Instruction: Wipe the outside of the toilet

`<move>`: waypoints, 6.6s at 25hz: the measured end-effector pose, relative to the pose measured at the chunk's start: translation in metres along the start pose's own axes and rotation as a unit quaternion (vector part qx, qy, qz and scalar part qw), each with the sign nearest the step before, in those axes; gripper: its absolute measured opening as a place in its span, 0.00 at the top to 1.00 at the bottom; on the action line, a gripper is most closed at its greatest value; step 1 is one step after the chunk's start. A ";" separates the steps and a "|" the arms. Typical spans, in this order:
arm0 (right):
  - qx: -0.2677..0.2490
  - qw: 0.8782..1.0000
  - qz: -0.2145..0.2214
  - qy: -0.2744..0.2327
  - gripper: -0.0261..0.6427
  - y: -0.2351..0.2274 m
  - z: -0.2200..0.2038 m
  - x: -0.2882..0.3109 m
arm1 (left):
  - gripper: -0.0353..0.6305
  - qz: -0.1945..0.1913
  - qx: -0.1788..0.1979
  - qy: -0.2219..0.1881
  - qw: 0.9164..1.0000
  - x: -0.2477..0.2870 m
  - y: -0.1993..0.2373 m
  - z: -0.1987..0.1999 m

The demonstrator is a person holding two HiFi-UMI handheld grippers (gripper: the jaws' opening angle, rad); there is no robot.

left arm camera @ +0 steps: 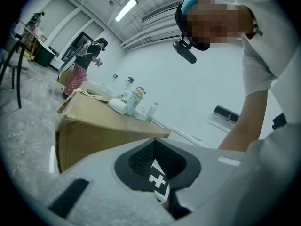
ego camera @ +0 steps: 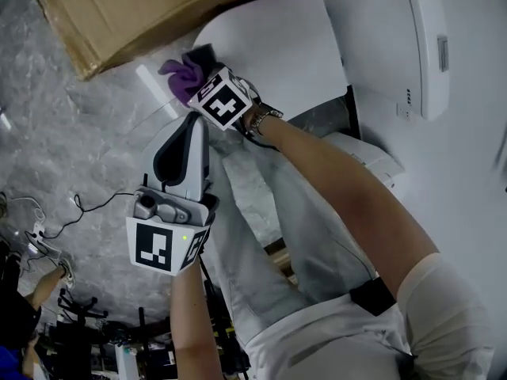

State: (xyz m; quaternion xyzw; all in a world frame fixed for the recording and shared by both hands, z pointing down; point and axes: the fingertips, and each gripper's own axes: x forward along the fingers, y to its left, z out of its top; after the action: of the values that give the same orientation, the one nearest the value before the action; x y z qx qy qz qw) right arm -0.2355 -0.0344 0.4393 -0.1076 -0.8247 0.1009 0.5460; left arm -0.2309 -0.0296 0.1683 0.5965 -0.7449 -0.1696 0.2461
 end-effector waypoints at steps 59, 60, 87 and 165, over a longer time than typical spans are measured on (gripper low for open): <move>0.157 0.969 -0.180 0.062 0.77 -0.089 -0.058 -0.032 | 0.94 0.023 -0.025 -0.024 0.999 -0.095 0.063 0.011; 0.153 0.970 -0.178 0.063 0.77 -0.084 -0.055 -0.030 | 0.94 0.028 -0.026 -0.027 0.999 -0.101 0.067 0.013; 0.066 0.992 0.042 0.104 0.77 0.060 -0.055 0.004 | 0.94 0.045 -0.015 -0.024 0.999 -0.058 0.012 -0.002; 0.127 0.982 -0.129 0.052 0.77 0.012 -0.107 -0.018 | 0.94 0.023 -0.040 -0.008 0.999 -0.121 0.028 -0.028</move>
State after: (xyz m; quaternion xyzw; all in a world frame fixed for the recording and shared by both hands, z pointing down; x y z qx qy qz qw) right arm -0.1287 -0.0233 0.4610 0.0643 -0.7825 0.1279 0.6060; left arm -0.2174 0.0958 0.1869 0.5677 -0.7527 -0.1984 0.2681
